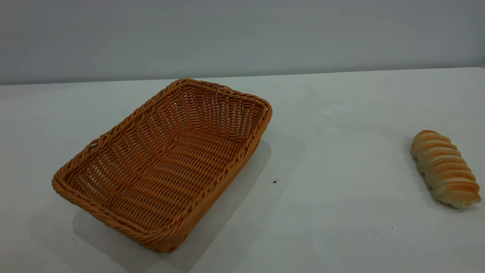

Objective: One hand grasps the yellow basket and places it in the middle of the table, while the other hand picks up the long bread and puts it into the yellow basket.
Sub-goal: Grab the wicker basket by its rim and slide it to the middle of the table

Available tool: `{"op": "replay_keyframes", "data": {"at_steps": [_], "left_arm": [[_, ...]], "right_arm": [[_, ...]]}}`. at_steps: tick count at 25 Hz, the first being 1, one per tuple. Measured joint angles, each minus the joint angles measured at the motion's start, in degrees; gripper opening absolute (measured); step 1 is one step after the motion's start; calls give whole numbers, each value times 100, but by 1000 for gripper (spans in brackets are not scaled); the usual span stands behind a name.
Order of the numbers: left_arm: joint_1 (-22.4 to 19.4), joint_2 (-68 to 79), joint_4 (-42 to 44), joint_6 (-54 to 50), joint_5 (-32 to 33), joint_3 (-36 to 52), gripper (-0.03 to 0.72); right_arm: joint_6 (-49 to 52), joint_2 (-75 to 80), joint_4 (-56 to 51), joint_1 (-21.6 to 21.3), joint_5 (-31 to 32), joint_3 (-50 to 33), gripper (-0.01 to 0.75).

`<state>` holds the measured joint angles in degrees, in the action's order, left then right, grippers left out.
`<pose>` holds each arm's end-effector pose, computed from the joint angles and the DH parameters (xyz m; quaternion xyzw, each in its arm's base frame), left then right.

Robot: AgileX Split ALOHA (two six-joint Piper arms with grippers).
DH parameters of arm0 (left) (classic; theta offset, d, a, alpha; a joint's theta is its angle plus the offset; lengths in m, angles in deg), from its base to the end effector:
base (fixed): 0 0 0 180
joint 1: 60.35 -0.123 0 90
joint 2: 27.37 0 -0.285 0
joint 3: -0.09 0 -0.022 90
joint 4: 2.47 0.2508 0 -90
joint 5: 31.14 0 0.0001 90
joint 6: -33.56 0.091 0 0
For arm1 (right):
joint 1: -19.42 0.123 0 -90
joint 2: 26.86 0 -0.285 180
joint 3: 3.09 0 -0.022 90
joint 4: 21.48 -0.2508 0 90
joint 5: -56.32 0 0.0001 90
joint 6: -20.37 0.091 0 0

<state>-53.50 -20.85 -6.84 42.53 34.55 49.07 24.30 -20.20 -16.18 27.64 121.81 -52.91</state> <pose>-0.0119 -0.0049 0.2685 0.1232 0.8618 -0.0289 0.4912 -0.0080 -0.0089 0.2649 -0.0291 0.8731 0.0054 0.4867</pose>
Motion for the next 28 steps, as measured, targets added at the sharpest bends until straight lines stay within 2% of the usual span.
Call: {"op": "replay_keyframes", "data": {"at_steps": [5,8,12,17,20,28], "left_arm": [[5,0,-81,-468,-113,-19,540],[5,177,-187,-1139,-494,-26,518],[5,938,-275,-1698,-1004,-31,513],[11,2492,-275,-1789,-1536,-31,513],[11,3495,-275,-1992,-1911,-31,513],[11,5742,-660,-2753,-2972,-31,513]], "right_arm": [[0,0,7,102,-7,0,242],[0,0,149,102,-109,25,274],[0,320,397,102,-624,122,377],[-5,1031,626,102,-1233,126,537],[53,1488,718,102,-1492,126,593],[245,2229,733,102,-1981,126,603]]}}
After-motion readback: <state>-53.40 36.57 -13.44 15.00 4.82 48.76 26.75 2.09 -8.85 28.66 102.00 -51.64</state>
